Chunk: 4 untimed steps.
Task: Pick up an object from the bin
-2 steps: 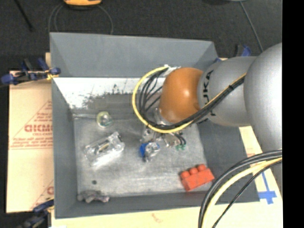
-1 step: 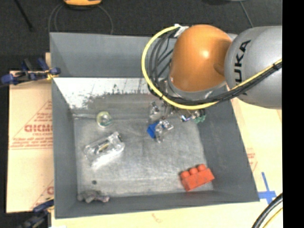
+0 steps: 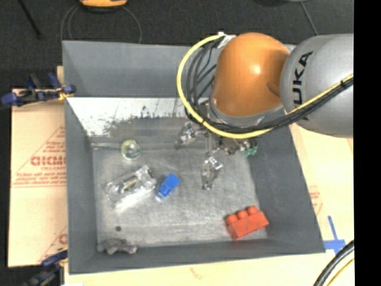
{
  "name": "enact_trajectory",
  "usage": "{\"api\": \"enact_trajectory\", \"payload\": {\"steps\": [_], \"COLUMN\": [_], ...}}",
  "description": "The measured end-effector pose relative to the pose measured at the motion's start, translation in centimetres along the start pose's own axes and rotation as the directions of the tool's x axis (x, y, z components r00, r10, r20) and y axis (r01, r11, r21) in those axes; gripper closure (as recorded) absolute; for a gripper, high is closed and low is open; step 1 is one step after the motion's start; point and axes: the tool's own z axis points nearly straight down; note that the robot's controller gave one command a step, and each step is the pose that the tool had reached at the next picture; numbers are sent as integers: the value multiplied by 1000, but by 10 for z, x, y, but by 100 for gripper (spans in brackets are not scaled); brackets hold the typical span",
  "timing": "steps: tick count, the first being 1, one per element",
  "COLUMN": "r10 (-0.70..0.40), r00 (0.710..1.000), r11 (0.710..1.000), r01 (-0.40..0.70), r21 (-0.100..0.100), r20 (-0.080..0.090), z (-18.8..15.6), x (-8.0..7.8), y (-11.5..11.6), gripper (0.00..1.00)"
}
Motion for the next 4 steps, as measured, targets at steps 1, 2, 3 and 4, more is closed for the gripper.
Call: {"api": "enact_trajectory", "payload": {"steps": [1,2,3,4], "r10": [-191,-274,-272,-458], "r00": [982,962,962,889], "r11": [982,962,962,889], "r01": [191,274,271,458], "r21": [4,4,7,7], "r20": [5,11,12,4], "z": [152,150,147,7], "x": [-20,-5,-6,-4], "y": [32,9,8,-2], "gripper": [0,0,100,100]}}
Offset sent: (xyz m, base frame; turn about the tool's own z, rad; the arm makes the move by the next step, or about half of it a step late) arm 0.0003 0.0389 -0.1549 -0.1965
